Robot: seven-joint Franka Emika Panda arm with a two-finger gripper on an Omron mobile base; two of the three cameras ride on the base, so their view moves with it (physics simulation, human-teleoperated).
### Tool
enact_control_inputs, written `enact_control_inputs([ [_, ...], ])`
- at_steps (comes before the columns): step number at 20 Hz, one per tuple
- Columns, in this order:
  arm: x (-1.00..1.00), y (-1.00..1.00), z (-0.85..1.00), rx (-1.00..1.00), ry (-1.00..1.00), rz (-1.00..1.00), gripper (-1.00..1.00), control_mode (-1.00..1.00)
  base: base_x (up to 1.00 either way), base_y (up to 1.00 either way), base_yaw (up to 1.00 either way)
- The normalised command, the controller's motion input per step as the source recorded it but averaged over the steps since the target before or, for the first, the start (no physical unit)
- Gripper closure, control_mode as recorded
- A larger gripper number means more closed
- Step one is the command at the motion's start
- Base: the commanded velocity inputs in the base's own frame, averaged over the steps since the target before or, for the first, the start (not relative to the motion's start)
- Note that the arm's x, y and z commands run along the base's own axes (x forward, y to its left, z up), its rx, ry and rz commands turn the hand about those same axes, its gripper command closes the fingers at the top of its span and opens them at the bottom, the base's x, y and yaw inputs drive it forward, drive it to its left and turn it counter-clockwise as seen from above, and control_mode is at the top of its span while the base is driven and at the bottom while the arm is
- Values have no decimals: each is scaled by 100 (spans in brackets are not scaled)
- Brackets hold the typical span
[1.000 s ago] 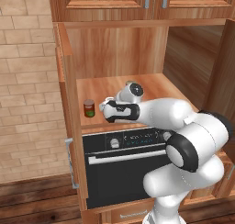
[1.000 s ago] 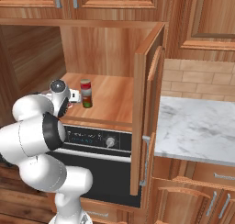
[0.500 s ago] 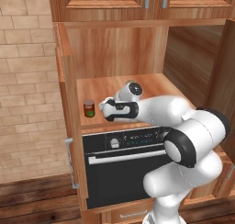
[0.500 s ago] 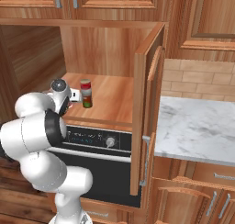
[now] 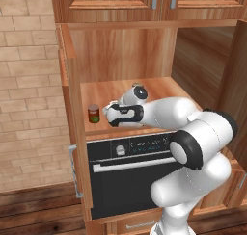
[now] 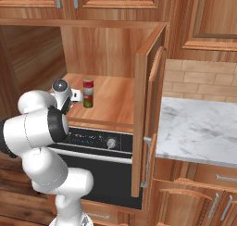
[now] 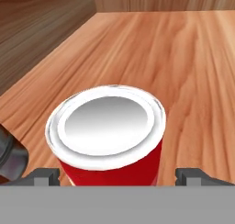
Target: Stack two cans on top of the other two cans in the cabinet.
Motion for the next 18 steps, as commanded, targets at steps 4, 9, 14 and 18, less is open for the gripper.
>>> enact_control_inputs([
  [4, 0, 2, -4, 0, 0, 0, -100, -100, 0, 0, 0],
  [9, -6, 3, -7, 0, 0, 0, 100, -100, 0, 0, 0],
  [14, -5, 2, -10, 0, 0, 0, 100, -100, 0, 0, 0],
  [18, -6, 2, -4, 0, 0, 0, 100, -100, 0, 0, 0],
])
